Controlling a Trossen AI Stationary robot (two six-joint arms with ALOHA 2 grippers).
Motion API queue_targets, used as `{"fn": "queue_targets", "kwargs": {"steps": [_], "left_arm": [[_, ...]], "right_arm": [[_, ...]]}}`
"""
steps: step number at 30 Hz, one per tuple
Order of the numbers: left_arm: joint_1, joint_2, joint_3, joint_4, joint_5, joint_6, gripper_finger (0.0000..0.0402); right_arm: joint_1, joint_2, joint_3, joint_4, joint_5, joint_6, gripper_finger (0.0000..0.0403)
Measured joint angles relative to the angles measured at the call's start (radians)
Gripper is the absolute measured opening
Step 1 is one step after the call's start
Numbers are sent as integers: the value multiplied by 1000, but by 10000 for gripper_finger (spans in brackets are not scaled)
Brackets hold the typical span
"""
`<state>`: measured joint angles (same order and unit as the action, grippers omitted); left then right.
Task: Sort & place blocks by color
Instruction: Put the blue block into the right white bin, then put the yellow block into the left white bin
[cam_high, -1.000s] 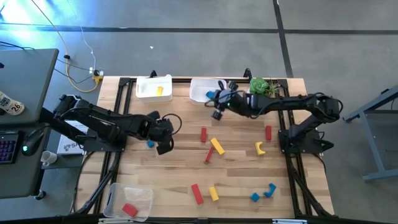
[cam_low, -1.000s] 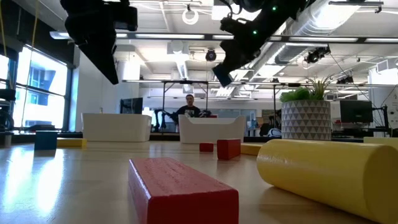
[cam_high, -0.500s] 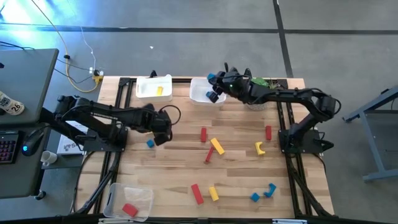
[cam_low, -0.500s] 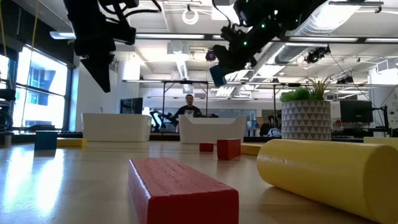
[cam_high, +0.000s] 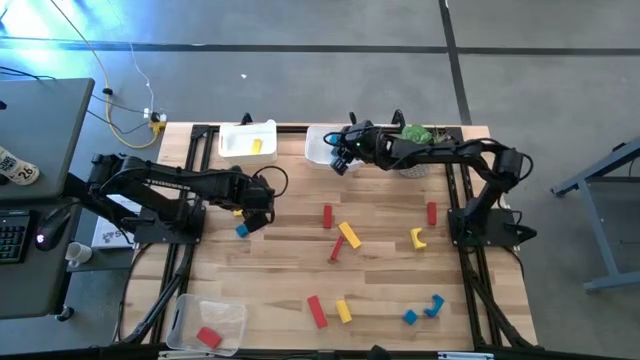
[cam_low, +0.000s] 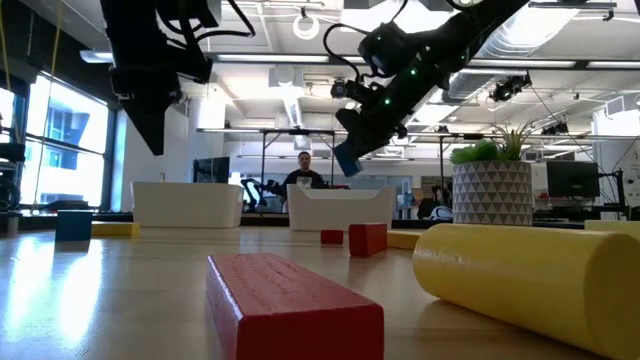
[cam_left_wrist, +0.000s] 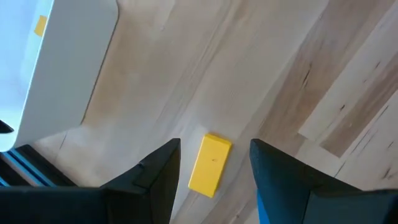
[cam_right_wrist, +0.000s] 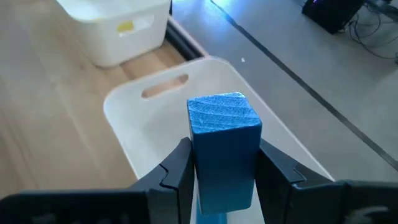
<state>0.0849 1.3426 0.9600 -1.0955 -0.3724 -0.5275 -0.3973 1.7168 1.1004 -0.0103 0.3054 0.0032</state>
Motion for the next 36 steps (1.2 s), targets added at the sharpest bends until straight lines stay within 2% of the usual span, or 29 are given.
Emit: {"fn": "queue_targets", "kwargs": {"steps": [7,13,22,29,36], "left_arm": [[-22,0,0,45,38,-38,180],[-70,0,0,139,60,-15,180],[-114,0,0,161,60,-12,180],[-120,0,0,159,59,-12,180],[-120,0,0,160,49,-11,180]], "right_arm": [[-2,0,0,-63,20,19,108],[3,0,0,-70,21,21,156],[46,-11,0,-91,59,24,208],[120,-75,0,-210,25,155,211],[213,-116,0,-362,-123,402,212]]}}
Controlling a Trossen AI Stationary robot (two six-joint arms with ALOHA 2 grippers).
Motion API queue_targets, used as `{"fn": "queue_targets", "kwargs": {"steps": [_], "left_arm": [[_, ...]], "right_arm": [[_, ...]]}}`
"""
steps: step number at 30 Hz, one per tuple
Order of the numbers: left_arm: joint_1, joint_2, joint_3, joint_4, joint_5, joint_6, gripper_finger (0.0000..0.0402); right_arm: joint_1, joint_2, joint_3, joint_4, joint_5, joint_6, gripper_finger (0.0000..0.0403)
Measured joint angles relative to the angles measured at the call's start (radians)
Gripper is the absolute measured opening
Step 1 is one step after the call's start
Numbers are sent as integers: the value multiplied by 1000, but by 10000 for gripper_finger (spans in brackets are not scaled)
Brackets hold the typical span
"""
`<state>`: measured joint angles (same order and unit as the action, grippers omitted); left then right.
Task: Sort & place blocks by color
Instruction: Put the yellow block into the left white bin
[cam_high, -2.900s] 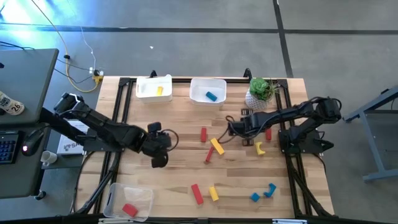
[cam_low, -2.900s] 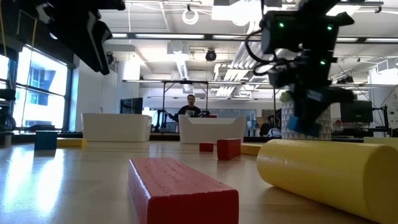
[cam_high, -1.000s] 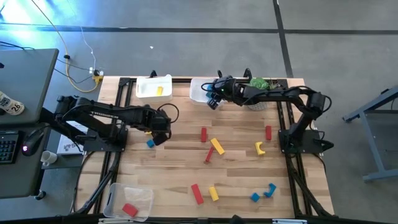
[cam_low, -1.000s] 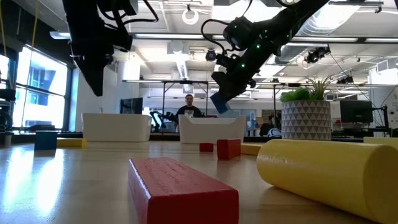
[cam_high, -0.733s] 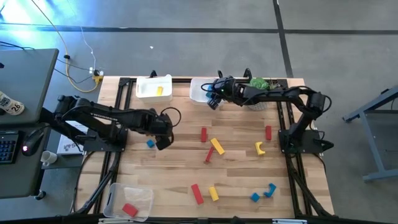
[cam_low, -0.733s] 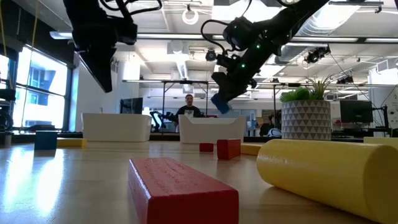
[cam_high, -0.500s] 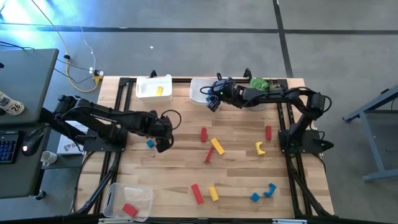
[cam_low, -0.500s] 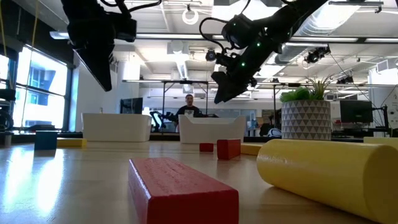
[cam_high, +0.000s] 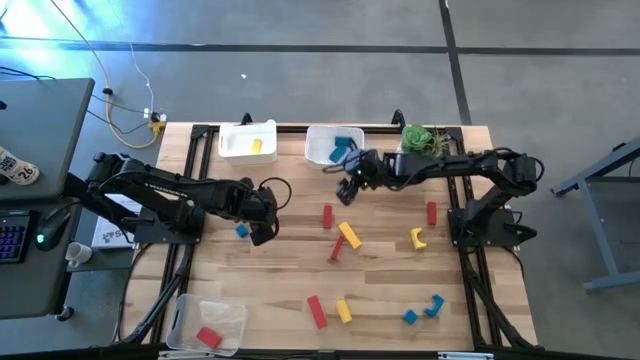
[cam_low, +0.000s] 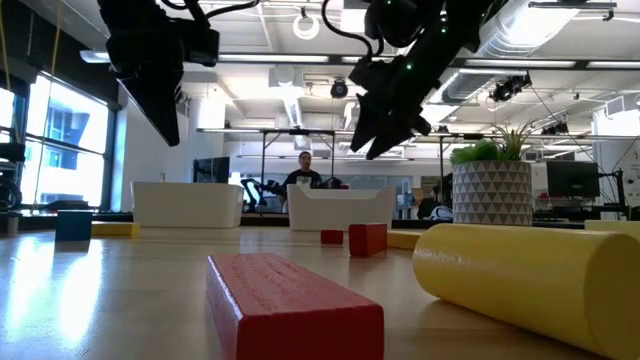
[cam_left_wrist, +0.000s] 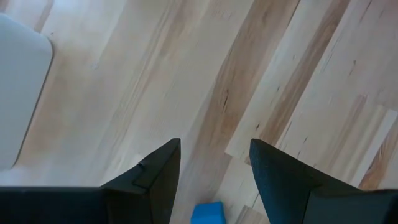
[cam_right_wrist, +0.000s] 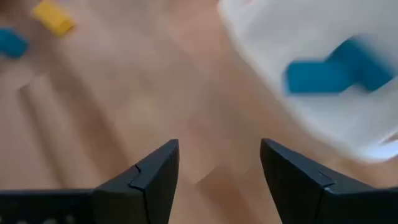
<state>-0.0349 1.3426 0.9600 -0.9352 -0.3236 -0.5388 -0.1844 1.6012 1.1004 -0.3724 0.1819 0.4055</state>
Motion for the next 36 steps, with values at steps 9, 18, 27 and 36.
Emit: {"fn": "queue_targets", "kwargs": {"steps": [9,18,27,36], "left_arm": [[0,0,0,11,-6,27,180],[1,0,0,21,-28,10,180],[2,0,0,21,-28,-55,180],[2,0,0,72,-28,-61,180]], "right_arm": [[141,2,0,-102,-55,167,212],[256,3,0,-129,-21,289,212],[335,3,0,-174,60,365,212],[397,4,-3,-184,110,414,212]]}}
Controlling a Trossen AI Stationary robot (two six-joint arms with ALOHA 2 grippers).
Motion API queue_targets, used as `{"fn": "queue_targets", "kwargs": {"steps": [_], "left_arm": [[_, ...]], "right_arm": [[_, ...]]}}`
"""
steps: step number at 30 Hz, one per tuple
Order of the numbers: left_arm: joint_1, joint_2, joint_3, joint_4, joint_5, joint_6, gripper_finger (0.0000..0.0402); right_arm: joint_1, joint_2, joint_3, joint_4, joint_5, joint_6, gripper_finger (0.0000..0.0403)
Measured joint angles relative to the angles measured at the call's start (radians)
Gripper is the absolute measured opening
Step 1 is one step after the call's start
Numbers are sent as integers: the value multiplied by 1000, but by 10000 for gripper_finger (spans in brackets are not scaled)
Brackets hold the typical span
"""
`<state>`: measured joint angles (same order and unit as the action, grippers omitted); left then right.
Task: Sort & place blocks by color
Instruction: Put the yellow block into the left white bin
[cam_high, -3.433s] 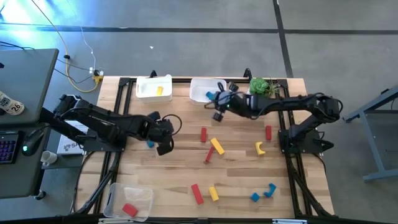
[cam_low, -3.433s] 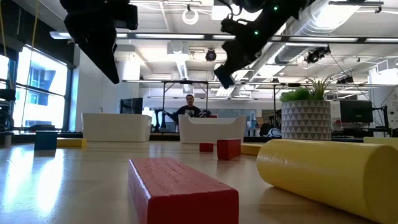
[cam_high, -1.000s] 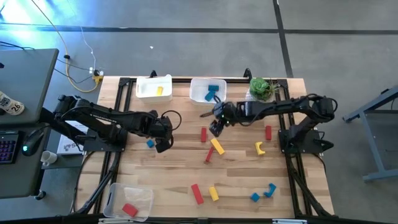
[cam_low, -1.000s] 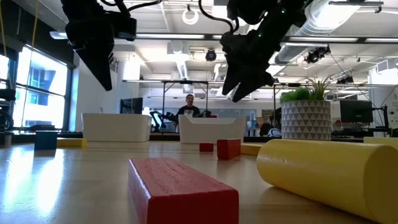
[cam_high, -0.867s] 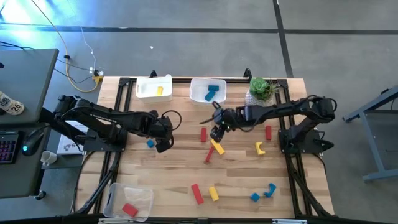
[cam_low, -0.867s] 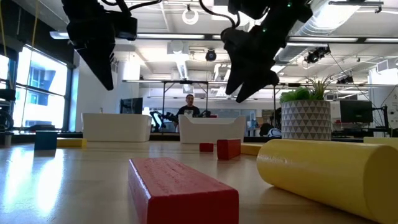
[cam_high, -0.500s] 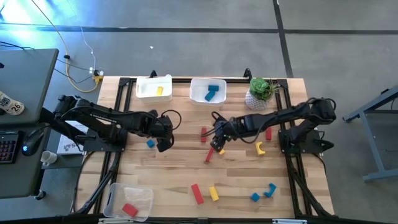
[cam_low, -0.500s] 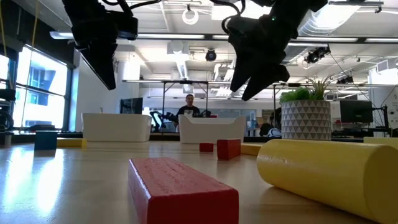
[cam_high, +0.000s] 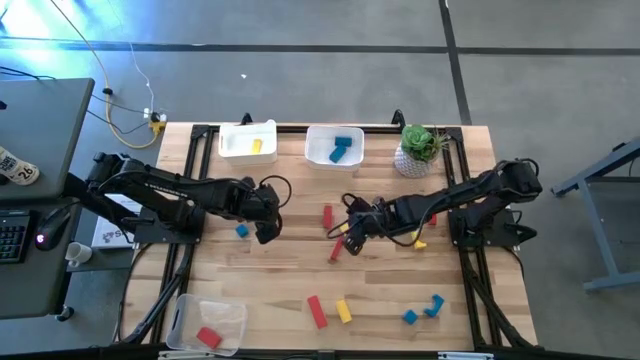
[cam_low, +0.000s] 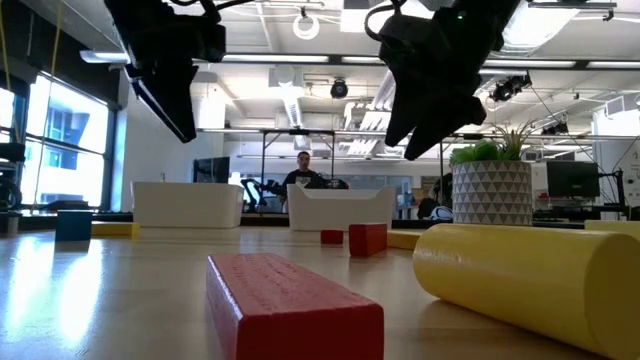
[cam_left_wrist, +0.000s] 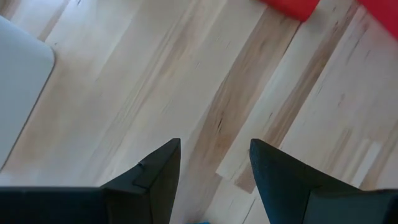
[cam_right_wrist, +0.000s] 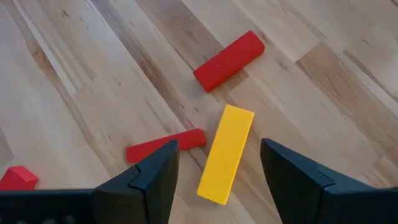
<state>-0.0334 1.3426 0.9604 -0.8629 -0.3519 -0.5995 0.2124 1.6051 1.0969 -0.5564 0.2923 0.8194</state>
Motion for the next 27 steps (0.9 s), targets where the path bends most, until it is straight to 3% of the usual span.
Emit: {"fn": "queue_targets", "kwargs": {"steps": [11,27], "left_arm": [[0,0,0,85,-4,0,180],[0,0,0,110,-34,9,180]], "right_arm": [[24,93,0,0,30,65,212],[24,231,0,11,-12,126,212]]}}
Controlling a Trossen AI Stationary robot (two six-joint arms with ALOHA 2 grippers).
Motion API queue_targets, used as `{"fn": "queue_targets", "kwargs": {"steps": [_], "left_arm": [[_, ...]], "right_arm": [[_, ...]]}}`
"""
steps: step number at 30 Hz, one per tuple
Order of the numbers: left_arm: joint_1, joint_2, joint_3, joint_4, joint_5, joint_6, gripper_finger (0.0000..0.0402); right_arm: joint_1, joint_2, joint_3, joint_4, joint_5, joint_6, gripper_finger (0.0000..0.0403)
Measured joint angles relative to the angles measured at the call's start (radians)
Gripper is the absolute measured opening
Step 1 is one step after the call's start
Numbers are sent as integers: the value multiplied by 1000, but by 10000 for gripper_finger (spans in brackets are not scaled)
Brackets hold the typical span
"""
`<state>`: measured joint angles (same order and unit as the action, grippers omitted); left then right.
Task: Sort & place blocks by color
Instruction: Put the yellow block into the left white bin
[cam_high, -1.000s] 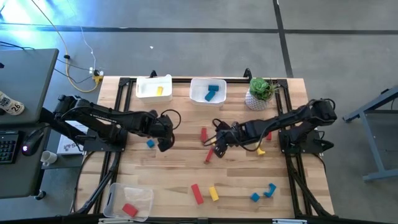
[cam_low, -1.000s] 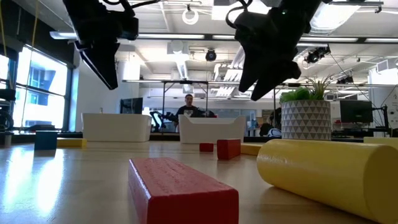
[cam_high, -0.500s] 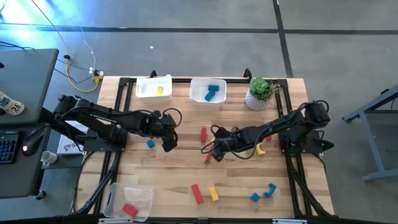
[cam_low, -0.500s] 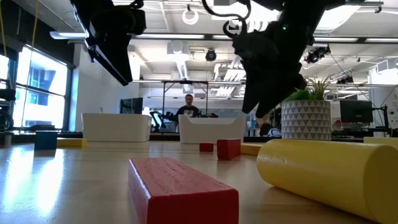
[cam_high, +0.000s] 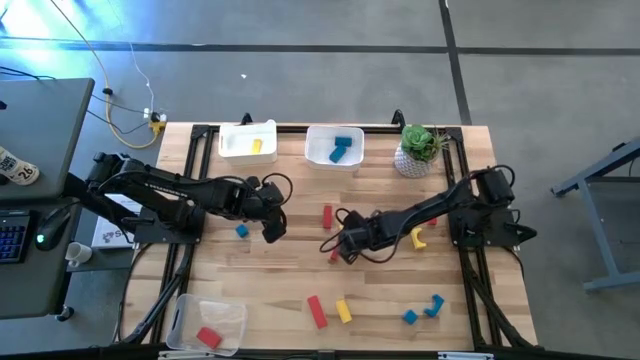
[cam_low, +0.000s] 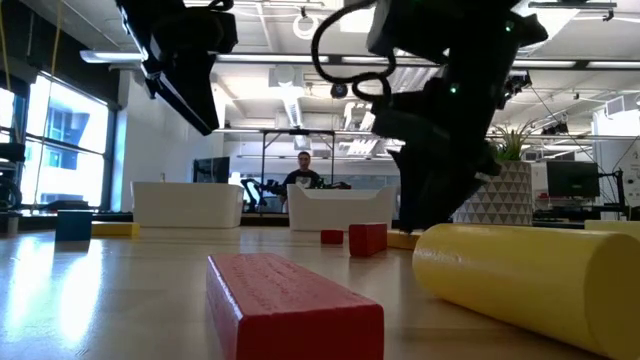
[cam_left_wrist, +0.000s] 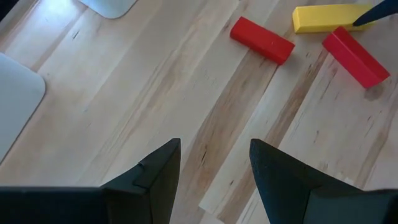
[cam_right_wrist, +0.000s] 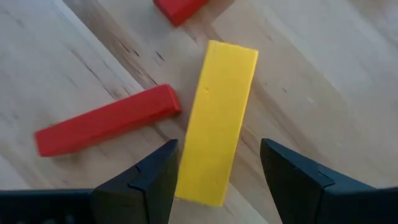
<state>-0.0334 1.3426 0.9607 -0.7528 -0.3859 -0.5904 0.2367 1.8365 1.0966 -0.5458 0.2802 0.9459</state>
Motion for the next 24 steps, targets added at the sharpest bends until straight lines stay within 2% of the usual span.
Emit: {"fn": "queue_targets", "kwargs": {"steps": [12,24], "left_arm": [[0,0,0,2,-18,2,180],[1,0,0,3,-49,7,180]], "right_arm": [[4,75,6,3,20,41,208],[4,79,5,-24,60,25,113]]}}
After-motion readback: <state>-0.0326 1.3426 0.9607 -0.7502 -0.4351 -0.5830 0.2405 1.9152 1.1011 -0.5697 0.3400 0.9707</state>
